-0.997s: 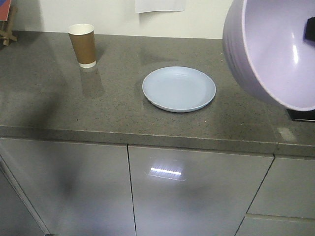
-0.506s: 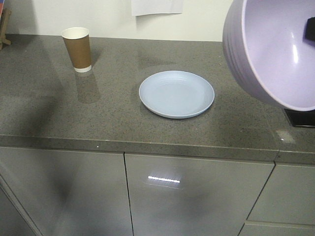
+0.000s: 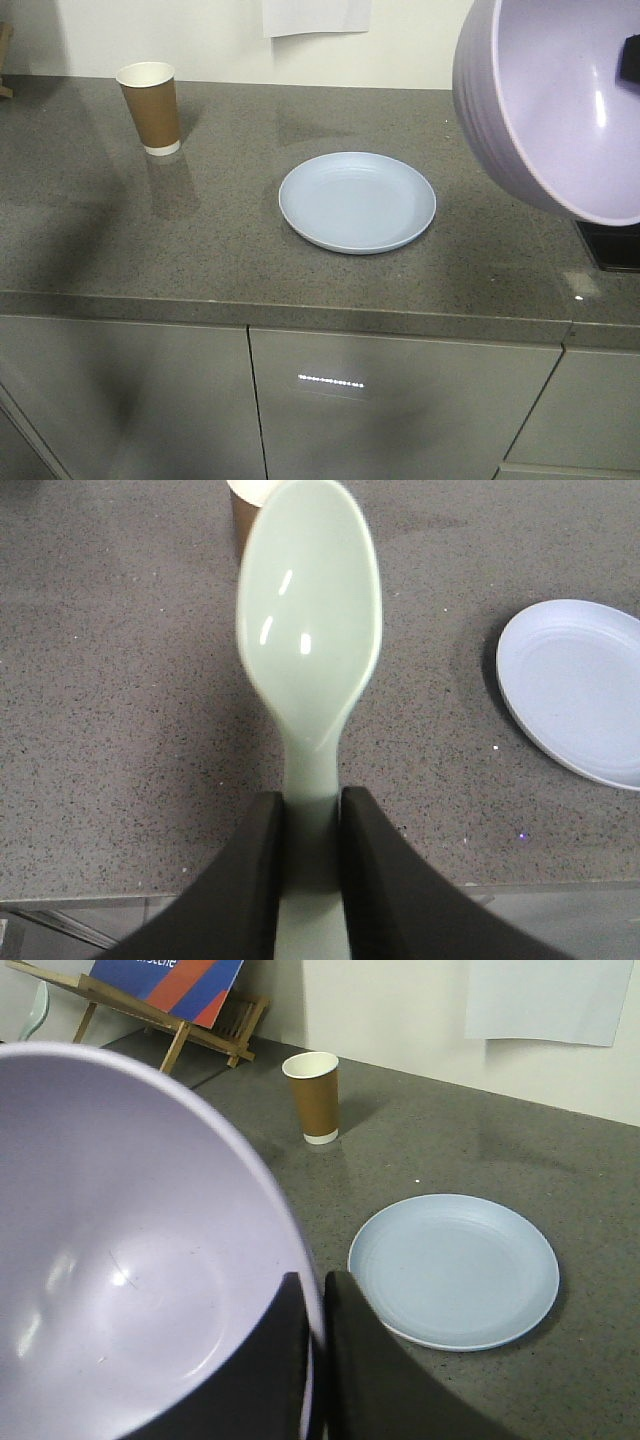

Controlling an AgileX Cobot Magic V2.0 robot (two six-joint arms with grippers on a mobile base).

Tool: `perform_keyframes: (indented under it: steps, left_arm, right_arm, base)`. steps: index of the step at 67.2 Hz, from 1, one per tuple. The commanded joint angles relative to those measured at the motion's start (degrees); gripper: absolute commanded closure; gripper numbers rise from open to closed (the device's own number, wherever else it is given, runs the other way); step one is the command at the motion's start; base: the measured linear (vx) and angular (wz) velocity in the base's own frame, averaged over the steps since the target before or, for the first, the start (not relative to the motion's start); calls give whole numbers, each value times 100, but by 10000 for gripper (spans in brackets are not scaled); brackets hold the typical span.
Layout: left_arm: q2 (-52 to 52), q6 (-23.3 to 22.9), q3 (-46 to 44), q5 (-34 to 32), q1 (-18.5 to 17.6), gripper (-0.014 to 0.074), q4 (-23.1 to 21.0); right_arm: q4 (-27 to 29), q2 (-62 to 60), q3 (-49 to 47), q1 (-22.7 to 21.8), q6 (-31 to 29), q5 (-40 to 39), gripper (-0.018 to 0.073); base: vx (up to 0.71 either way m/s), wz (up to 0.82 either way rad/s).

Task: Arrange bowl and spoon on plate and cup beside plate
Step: 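Approach the counter edge and stop with the plate ahead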

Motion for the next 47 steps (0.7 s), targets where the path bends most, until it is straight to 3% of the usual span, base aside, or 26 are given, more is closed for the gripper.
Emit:
perform_keyframes:
  steps: [1,47]
  left_arm:
    - [-156,-2,-150,-295,-10,603,-162]
    - [-156,-2,-150,-295,-10,603,-162]
  right_arm:
    - [343,-48,-186,-20,-29,-223,565]
    - [343,-48,-186,-20,-29,-223,565]
  base:
    - [5,1]
    - [6,0]
